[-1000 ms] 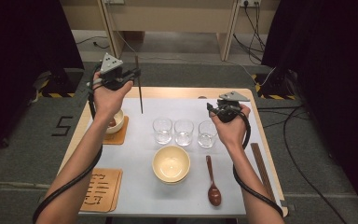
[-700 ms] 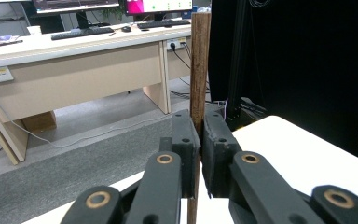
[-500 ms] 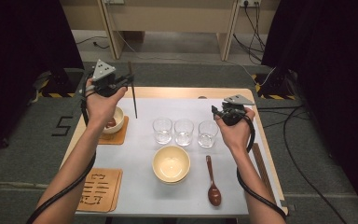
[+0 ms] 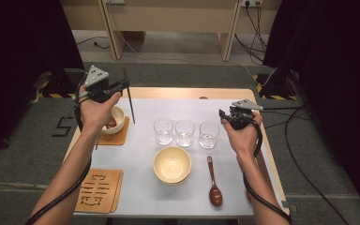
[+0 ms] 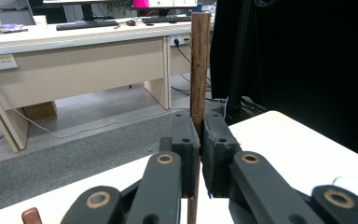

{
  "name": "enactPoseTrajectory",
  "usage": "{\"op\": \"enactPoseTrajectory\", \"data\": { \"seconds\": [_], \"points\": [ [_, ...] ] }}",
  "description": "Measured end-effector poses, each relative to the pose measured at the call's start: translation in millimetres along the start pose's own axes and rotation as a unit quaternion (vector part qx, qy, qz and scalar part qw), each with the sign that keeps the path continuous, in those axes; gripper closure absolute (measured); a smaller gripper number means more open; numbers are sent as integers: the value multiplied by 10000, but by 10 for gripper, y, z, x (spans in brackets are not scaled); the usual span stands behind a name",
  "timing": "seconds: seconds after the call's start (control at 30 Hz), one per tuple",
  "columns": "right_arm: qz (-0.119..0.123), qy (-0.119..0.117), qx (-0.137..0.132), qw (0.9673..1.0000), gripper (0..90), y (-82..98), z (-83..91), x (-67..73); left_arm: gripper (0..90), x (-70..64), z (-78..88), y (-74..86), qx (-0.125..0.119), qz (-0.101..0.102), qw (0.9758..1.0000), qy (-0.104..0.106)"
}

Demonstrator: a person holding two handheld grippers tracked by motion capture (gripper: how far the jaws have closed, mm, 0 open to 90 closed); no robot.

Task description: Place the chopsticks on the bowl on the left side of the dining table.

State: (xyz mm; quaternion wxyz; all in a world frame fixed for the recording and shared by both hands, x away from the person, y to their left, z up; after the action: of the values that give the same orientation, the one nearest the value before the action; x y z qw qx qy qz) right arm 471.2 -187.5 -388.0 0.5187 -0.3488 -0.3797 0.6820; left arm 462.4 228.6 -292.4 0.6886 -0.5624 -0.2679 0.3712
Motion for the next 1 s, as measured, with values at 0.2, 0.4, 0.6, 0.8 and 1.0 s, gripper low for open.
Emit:
{"op": "enactPoseTrajectory", "data": {
  "seconds": [0.2, 0.4, 0.6, 0.8, 1.0],
  "points": [
    [-74, 53, 15, 10000, 534, 79, 17, -69, 836, -15, 66, 10, -1, -12, 10000, 17],
    [-122, 83, 18, 9999, 534, 157, 36, -129, 836, -41, 118, 26, 25, -32, 10000, 14],
    [-147, 112, -9, 9998, 533, 223, 75, -179, 836, -47, 192, 69, 46, 18, 10000, -2],
    [-172, 109, -2, 9998, 532, 294, 90, -197, 836, -34, 265, 121, 61, 89, 9999, -17],
    [-189, 106, -48, 9998, 532, 392, 111, -224, 836, -34, 360, 163, 84, 123, 9999, -19]
  ]
}}
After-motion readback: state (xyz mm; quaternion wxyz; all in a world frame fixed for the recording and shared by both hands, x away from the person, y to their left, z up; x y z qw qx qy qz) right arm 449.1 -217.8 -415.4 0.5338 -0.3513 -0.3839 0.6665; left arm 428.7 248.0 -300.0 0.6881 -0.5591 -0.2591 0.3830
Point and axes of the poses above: each handheld gripper's, and its own axes: z roughly backward along the jaws, y roughly out of its underside, x roughly to its left, the point moved 1 cm from there along -z, roughly forward along the jaws, and after that the axes turned 8 degrees about y, right-handed, at the moved point
